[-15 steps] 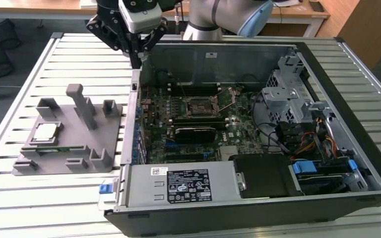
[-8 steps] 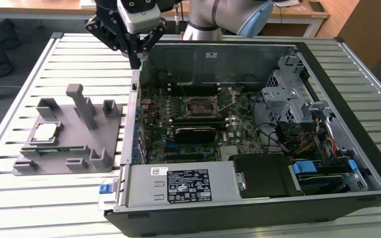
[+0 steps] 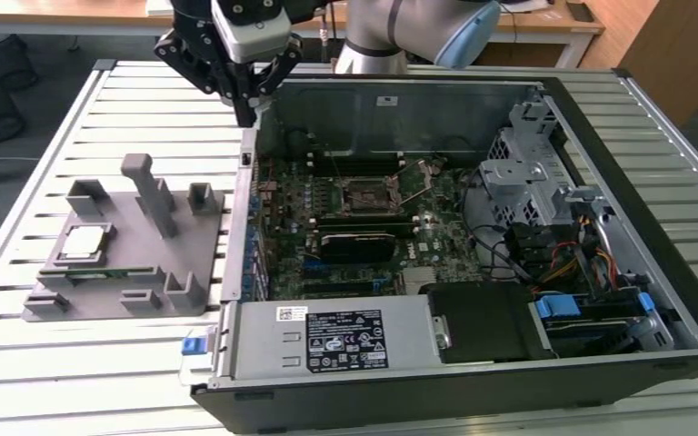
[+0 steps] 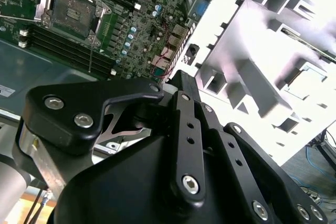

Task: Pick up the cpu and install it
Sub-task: 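Reach for the cpu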

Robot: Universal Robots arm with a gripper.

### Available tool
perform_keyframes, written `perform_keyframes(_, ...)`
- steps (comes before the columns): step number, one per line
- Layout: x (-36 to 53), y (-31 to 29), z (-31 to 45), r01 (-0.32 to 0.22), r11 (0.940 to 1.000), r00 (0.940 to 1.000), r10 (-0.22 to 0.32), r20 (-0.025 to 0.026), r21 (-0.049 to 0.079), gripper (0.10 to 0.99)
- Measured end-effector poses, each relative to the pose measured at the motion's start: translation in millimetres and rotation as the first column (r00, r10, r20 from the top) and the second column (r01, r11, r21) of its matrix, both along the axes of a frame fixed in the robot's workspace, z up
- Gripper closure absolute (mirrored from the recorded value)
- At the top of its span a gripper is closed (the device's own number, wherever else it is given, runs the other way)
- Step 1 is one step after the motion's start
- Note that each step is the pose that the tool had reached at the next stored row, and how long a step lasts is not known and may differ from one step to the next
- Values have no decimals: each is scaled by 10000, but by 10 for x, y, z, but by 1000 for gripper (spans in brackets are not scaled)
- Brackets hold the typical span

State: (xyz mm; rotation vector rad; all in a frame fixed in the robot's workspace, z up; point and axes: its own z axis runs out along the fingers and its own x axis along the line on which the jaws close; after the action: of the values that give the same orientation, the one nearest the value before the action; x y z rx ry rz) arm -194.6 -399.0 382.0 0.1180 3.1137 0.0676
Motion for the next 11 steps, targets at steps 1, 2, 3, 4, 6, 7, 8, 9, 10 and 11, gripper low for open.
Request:
perform_keyframes(1, -3, 0, -1, 1, 10000, 10000, -1, 0, 0, 980)
perform_keyframes(2, -5, 0, -2, 0, 10000, 10000, 0, -1, 0, 980)
perform_keyframes(3, -8, 0, -3, 1, 10000, 10000, -1, -1, 0, 980)
perform_keyframes(4, -11, 0, -5, 0, 10000, 10000, 0, -1, 0, 980)
perform_keyframes(6, -17, 0, -7, 1, 10000, 10000, -1, -2, 0, 980)
perform_keyframes(7, -20, 0, -8, 0, 10000, 10000, 0, -2, 0, 980)
perform_keyframes(8, -23, 0, -9, 0, 10000, 10000, 0, -3, 0, 980)
perform_keyframes(9, -26, 0, -10, 0, 10000, 10000, 0, -4, -1, 980)
perform_keyframes(10, -29, 0, -12, 0, 10000, 10000, 0, -3, 0, 980)
perform_keyframes(11, -32, 0, -13, 0, 10000, 10000, 0, -4, 0, 980)
